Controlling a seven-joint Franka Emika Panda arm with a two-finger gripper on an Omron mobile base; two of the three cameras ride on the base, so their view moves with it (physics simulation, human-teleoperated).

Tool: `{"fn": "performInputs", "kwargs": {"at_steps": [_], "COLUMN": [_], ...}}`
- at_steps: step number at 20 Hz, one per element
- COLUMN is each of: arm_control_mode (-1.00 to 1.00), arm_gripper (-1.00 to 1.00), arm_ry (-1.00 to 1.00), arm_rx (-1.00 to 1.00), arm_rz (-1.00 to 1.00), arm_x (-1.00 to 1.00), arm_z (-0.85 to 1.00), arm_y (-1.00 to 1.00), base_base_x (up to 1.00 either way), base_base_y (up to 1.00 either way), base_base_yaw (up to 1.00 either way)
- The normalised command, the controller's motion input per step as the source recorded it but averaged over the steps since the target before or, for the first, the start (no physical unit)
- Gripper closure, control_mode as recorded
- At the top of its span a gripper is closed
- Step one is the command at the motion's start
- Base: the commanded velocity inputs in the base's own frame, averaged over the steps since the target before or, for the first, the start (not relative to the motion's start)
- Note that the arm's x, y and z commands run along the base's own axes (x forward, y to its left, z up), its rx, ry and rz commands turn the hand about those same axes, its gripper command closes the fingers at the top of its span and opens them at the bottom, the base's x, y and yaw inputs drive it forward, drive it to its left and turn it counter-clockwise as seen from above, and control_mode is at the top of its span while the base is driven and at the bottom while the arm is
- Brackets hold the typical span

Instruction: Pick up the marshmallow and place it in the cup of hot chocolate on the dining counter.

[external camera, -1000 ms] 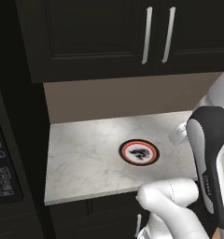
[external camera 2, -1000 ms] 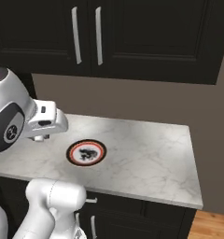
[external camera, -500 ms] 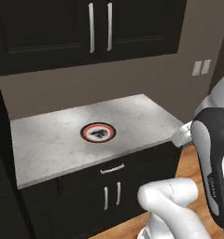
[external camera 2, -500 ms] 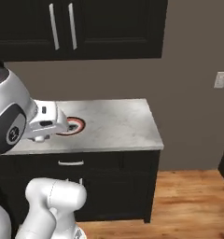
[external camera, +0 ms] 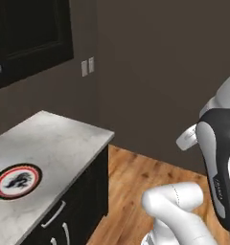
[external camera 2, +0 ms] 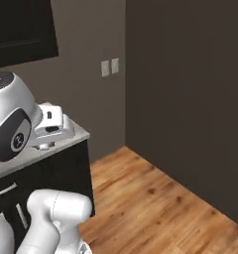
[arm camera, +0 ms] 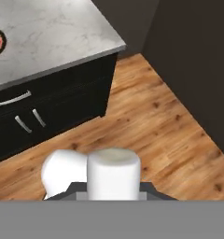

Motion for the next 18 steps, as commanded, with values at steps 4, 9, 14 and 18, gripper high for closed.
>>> {"fn": "performInputs", "kwargs": {"at_steps": [4,9,14,18], "arm_control_mode": [1.00,1.00,1.00,1.00], "arm_gripper": [1.00,1.00,1.00,1.00], "arm_ry": [0.00,0.00,0.00,0.00], "arm_rx": [0.00,0.00,0.00,0.00], "arm_rz": [0.00,0.00,0.00,0.00], "arm_x": [0.00,0.00,0.00,0.00], "arm_z": [0.00,0.00,0.00,0.00], "arm_y": [0.00,0.00,0.00,0.00], "base_base_x": [0.00,0.00,0.00,0.38], "base_base_y": [0.00,0.00,0.00,0.24], "base_base_yaw": [-1.00,-1.00,-1.00,-0.84]}}
